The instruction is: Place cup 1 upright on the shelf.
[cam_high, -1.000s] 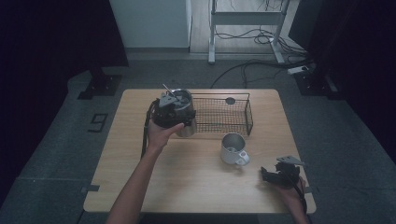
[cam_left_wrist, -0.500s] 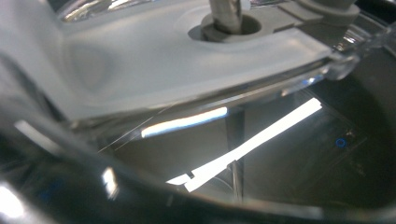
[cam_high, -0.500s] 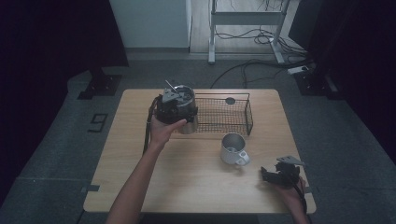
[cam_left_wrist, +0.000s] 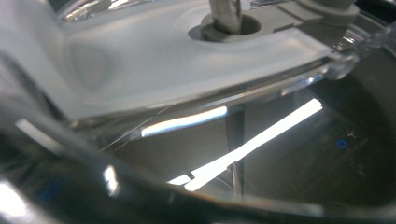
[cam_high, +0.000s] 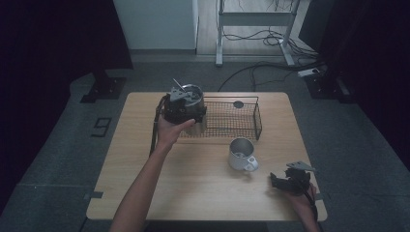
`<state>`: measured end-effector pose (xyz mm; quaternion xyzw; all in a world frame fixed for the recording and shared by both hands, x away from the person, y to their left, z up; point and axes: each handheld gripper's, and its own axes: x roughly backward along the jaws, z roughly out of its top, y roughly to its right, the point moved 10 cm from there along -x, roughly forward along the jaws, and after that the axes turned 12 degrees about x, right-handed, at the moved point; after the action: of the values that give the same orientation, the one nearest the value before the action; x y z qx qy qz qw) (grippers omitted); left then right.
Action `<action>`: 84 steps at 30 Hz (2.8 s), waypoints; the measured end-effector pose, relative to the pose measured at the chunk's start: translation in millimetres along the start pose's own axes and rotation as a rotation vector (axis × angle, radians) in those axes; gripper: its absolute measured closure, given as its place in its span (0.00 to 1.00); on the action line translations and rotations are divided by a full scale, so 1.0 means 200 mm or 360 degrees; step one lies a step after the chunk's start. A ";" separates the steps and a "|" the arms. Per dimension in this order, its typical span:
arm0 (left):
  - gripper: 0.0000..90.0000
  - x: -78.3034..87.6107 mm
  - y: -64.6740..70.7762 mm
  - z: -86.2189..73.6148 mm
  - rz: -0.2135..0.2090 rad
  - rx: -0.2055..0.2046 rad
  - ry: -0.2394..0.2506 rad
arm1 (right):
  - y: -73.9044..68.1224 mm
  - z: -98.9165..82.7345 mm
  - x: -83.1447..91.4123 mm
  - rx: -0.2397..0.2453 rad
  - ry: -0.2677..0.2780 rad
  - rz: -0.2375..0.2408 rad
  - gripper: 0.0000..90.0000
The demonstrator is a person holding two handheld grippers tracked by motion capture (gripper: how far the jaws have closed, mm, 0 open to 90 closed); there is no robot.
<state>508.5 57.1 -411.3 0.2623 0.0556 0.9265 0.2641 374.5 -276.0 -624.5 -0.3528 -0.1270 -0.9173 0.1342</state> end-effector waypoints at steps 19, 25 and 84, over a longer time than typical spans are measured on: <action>0.05 -0.08 -0.02 0.04 0.0012 0.0030 -0.0011 | 0.00 0.00 0.00 -0.0001 -0.0001 -0.0001 0.08; 0.05 -0.13 -0.02 0.04 0.0022 0.0023 -0.0019 | 0.00 0.00 0.00 -0.0001 -0.0002 -0.0002 0.08; 0.05 -0.47 -0.23 -0.02 0.0174 0.0061 -0.0131 | 0.00 0.00 0.00 -0.0005 0.0002 -0.0004 0.09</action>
<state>596.4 47.7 -468.6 0.3078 0.0481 0.9267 0.2100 374.2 -276.8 -624.1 -0.3522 -0.1259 -0.9179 0.1324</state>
